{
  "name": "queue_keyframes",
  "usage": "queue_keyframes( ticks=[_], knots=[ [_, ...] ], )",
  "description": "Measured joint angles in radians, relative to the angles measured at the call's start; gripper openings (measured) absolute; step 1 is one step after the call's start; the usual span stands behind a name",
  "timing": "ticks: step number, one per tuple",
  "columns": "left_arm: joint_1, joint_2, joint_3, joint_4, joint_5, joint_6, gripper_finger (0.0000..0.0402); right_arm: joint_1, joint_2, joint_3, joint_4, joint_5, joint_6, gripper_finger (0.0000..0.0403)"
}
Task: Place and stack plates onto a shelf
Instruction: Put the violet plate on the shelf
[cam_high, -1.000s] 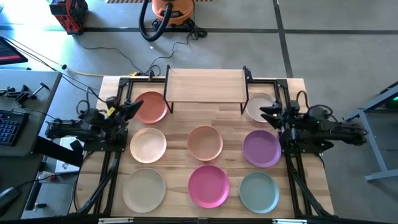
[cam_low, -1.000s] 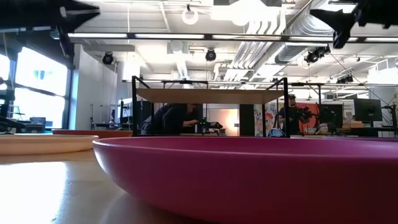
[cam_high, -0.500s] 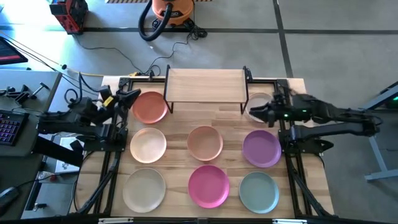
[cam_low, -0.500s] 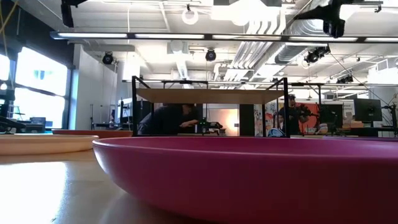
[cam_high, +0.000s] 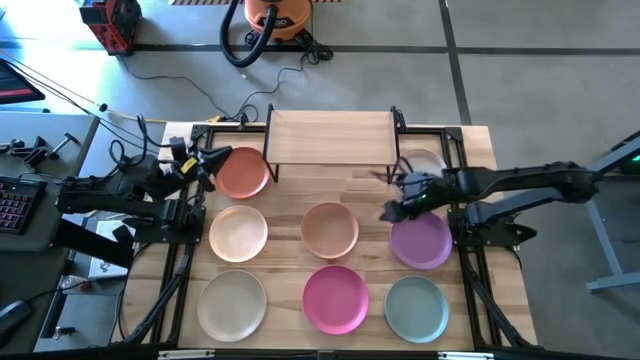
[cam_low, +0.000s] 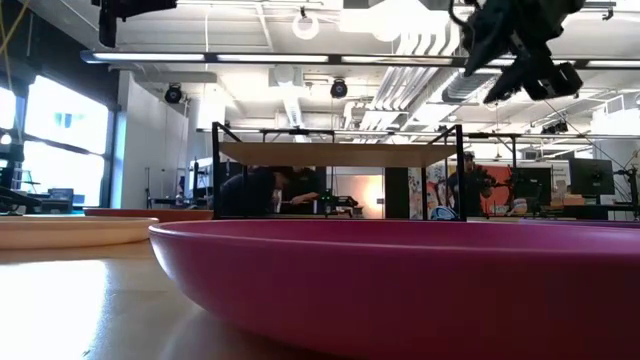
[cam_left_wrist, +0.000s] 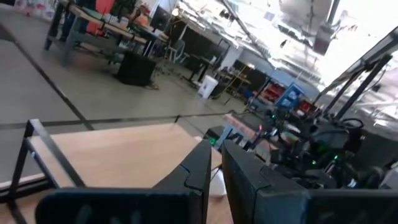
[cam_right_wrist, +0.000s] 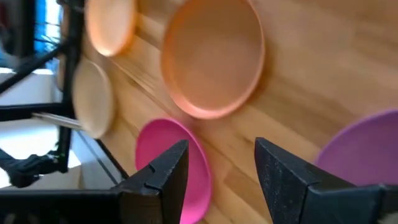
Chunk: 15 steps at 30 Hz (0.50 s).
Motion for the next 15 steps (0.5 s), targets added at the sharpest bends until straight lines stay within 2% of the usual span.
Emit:
queue_keyframes(
  ticks=[6, 15],
  knots=[
    [0.000, 0.003, 0.000, -0.047, 0.002, -0.026, 0.0031, 0.072, 0.098, -0.001, -0.002, 0.001, 0.094, 0.0165],
    [0.000, 0.023, 0.000, -0.117, 0.065, -0.027, 0.0031, 0.141, 0.233, -0.002, -0.087, 0.007, 0.219, 0.0165]
  ],
)
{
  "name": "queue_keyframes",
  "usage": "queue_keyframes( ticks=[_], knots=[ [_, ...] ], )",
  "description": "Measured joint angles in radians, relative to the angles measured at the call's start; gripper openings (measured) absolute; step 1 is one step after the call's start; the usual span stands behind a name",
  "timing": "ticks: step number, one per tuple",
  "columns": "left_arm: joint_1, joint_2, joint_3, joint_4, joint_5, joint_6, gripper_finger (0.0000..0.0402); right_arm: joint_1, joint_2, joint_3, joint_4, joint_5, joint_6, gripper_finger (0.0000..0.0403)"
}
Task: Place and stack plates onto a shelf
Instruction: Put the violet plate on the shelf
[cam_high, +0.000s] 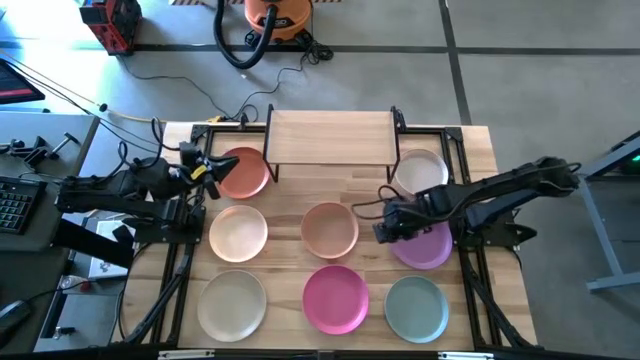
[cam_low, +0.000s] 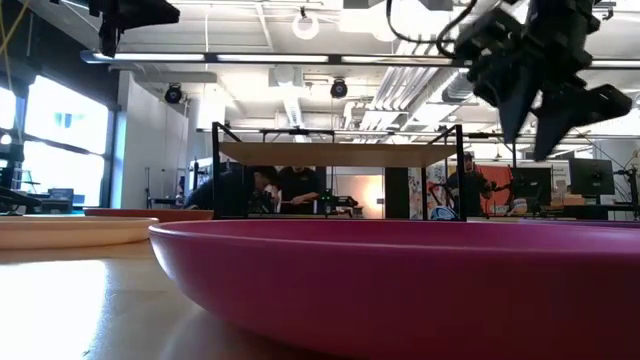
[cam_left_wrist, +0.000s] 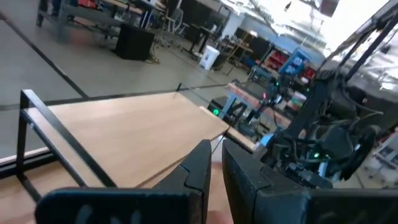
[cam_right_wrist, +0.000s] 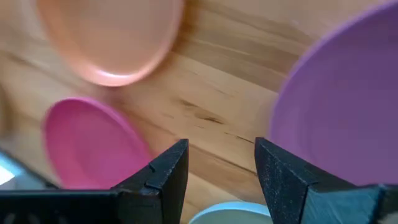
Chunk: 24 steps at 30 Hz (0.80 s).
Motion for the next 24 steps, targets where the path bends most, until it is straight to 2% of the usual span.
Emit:
queue_keyframes(
  ticks=[8, 24],
  knots=[
    [0.000, 0.040, -0.001, -0.015, 0.049, 0.002, 0.0031, 0.030, 0.108, 0.000, -0.032, 0.000, 0.058, 0.0165],
    [0.000, 0.074, -0.001, -0.014, 0.051, 0.002, 0.0031, 0.050, 0.284, 0.000, -0.023, 0.000, 0.060, 0.0165]
  ],
)
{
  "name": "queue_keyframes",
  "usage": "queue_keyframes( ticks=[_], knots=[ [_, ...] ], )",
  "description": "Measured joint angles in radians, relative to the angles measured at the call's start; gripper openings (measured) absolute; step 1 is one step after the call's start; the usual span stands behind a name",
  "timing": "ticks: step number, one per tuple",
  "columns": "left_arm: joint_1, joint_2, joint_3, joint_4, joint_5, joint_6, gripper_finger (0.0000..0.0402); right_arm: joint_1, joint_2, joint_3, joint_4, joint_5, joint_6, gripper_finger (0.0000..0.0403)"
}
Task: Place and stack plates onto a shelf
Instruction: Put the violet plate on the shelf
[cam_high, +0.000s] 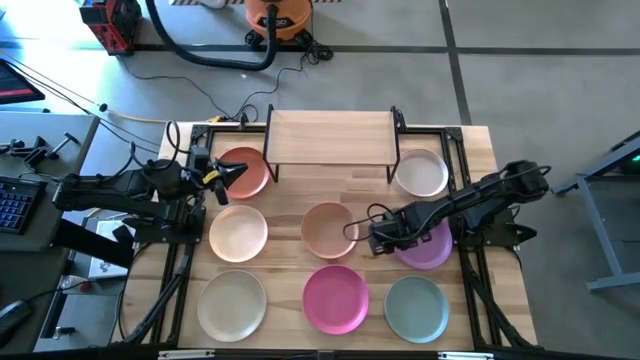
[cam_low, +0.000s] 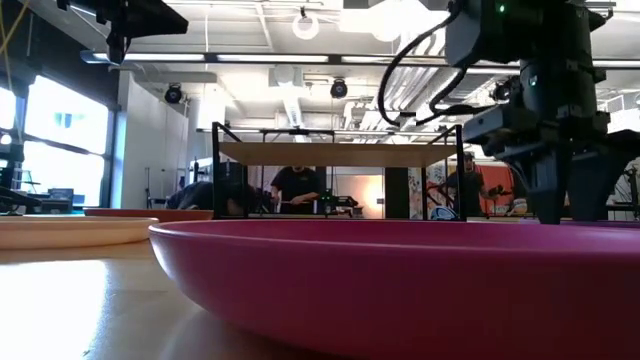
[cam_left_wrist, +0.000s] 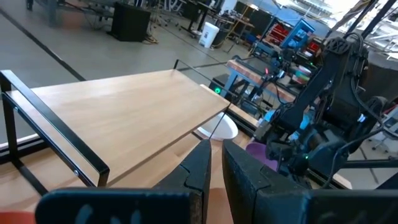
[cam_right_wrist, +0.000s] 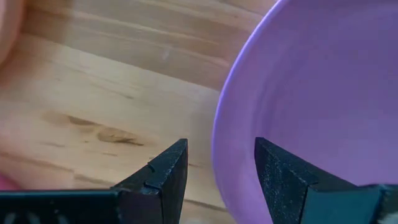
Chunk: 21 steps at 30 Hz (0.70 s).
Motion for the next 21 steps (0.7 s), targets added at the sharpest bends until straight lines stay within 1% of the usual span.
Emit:
queue_keyframes(
  ticks=[4, 10, 12, 15, 21],
  knots=[
    [0.000, 0.000, 0.000, 0.000, 0.000, 0.000, 0.0031, 0.000, 0.032, 0.000, 0.007, 0.000, -0.003, 0.0165],
    [0.000, 0.000, 0.000, 0.000, 0.000, 0.001, 0.0031, 0.000, 0.040, 0.000, 0.010, -0.001, -0.003, 0.0165],
    [0.000, 0.000, 0.000, 0.000, 0.000, 0.000, 0.0031, 0.000, 0.040, 0.000, 0.009, -0.001, -0.003, 0.0156],
    [0.000, 0.000, 0.000, 0.000, 0.000, 0.001, 0.0031, 0.000, 0.040, 0.000, 0.007, -0.002, -0.003, 0.0122],
    [0.000, 0.000, 0.000, 0.000, 0.000, 0.001, 0.0031, 0.000, 0.038, 0.001, 0.008, -0.008, -0.003, 0.0024]
  ],
)
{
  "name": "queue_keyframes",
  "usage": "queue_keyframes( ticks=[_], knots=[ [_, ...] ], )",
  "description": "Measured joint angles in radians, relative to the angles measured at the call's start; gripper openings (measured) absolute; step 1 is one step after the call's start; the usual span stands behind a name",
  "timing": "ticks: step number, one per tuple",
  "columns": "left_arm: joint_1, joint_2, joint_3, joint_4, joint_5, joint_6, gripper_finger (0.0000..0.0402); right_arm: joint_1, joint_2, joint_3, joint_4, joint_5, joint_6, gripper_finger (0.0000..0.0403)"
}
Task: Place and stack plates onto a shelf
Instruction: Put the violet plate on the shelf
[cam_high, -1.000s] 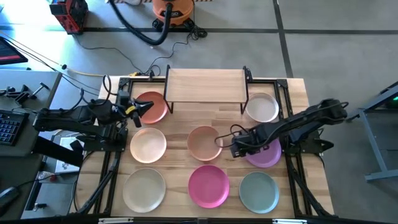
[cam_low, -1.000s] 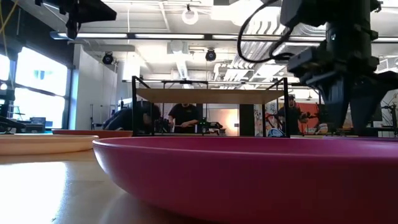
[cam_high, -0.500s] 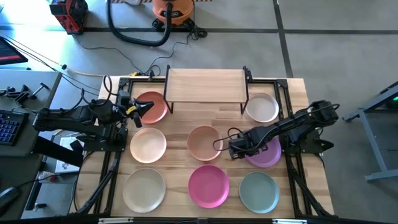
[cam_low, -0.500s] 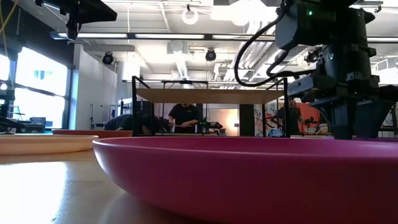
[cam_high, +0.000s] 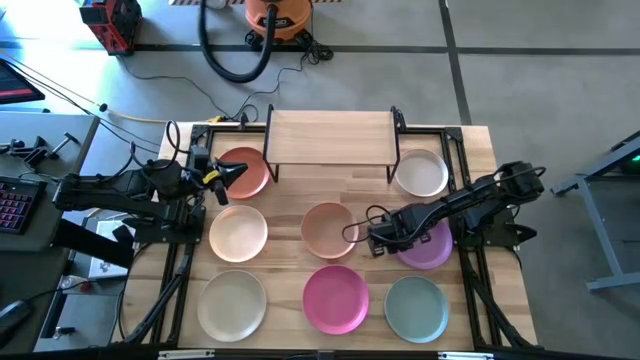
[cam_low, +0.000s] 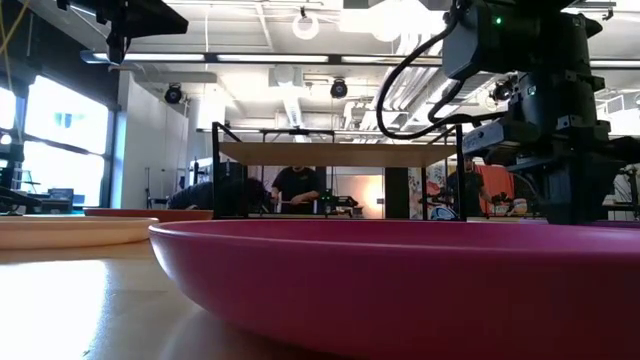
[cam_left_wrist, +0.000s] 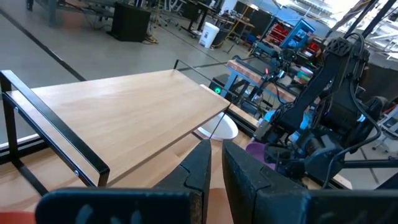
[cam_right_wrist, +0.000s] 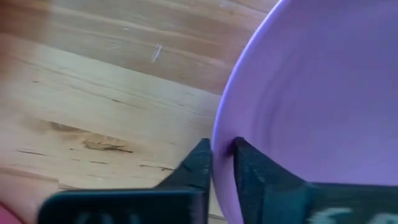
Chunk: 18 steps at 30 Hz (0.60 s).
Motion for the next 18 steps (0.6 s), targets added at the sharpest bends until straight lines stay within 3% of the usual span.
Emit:
queue_keyframes(
  ticks=[2, 8, 18],
  knots=[
    [0.000, 0.000, 0.000, 0.000, 0.000, 0.000, 0.0031, 0.000, -0.001, 0.002, 0.000, -0.002, 0.000, 0.0009],
    [0.000, 0.000, 0.000, 0.000, 0.000, 0.000, 0.0031, 0.000, 0.000, 0.039, -0.036, -0.017, -0.011, 0.0013],
    [0.000, 0.000, 0.000, 0.000, 0.000, 0.025, 0.0031, 0.010, 0.000, 0.226, -0.232, 0.026, -0.060, 0.0000]
  ],
)
